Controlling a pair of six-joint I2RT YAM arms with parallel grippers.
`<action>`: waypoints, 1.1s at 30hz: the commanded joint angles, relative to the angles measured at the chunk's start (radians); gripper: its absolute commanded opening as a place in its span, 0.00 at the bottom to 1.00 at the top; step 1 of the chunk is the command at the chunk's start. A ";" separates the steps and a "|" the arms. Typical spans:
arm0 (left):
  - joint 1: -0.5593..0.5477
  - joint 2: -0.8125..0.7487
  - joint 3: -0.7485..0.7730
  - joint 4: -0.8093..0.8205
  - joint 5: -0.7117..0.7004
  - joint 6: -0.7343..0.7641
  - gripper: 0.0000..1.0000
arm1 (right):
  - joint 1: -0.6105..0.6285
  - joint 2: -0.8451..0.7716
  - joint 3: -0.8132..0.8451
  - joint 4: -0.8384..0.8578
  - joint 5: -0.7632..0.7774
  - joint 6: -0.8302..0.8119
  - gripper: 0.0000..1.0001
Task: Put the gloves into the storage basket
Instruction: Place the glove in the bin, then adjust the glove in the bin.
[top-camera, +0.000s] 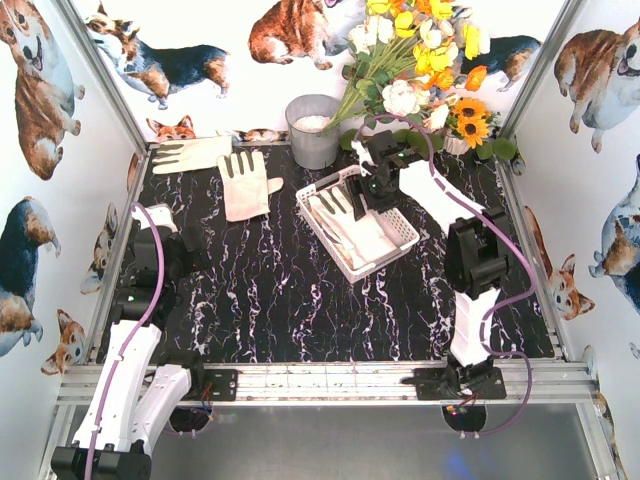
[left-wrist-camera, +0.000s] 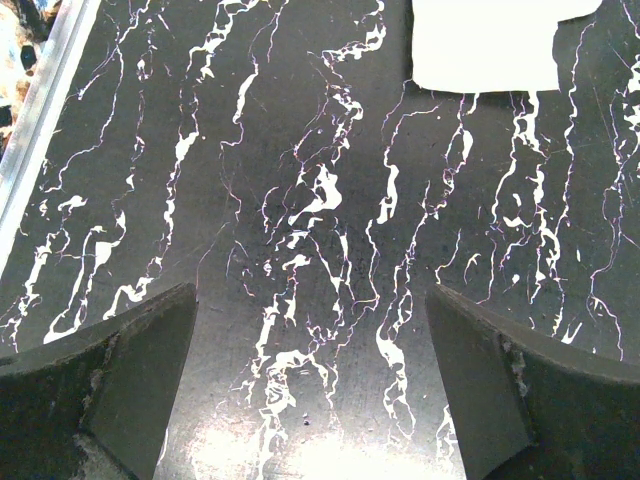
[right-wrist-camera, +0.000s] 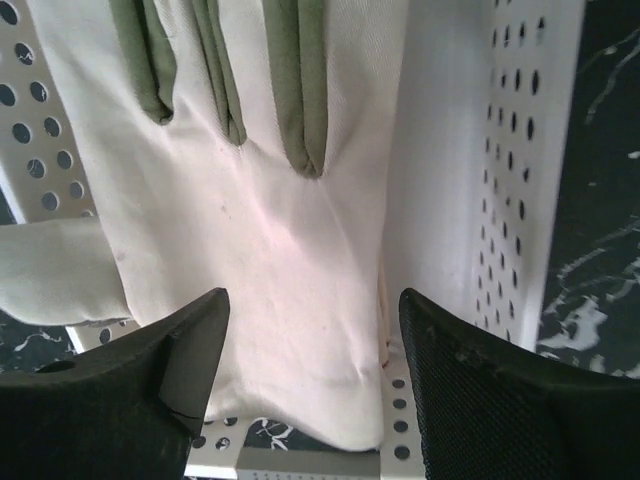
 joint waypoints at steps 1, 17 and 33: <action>0.012 -0.007 -0.004 -0.002 0.001 0.003 0.90 | 0.061 -0.099 0.042 0.007 0.158 -0.013 0.73; 0.012 -0.005 -0.004 -0.003 0.002 0.002 0.90 | 0.130 -0.022 -0.071 0.170 0.084 0.046 0.82; 0.012 -0.004 -0.003 -0.002 0.004 0.002 0.90 | 0.150 0.102 -0.106 0.180 0.338 0.006 0.84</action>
